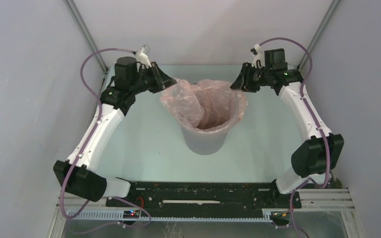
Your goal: Put the trash bags into the trash bin
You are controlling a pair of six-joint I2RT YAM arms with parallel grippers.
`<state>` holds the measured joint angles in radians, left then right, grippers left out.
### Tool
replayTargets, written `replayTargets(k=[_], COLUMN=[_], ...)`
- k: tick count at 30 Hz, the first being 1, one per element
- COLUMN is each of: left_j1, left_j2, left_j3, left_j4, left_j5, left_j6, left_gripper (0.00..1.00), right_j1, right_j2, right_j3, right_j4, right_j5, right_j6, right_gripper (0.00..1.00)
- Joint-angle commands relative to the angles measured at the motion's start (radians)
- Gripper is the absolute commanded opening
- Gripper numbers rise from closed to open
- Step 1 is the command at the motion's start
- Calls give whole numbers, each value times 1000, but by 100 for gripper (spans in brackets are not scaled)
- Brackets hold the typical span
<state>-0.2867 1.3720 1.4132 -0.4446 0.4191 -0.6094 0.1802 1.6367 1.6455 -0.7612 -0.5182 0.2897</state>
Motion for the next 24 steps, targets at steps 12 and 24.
replayTargets(k=[12,24], left_j1=[5,6], left_j2=[-33,6], left_j3=[12,5], left_j4=[29,6], left_j5=[-17,-13], left_j6=[78,100], left_gripper=[43,34], right_j1=[20,35], right_j2=[-68,12], right_j3=[14,61], right_j4=[146,159], right_j5=[-7,32], right_j6=[-34,47], right_gripper=[53,30])
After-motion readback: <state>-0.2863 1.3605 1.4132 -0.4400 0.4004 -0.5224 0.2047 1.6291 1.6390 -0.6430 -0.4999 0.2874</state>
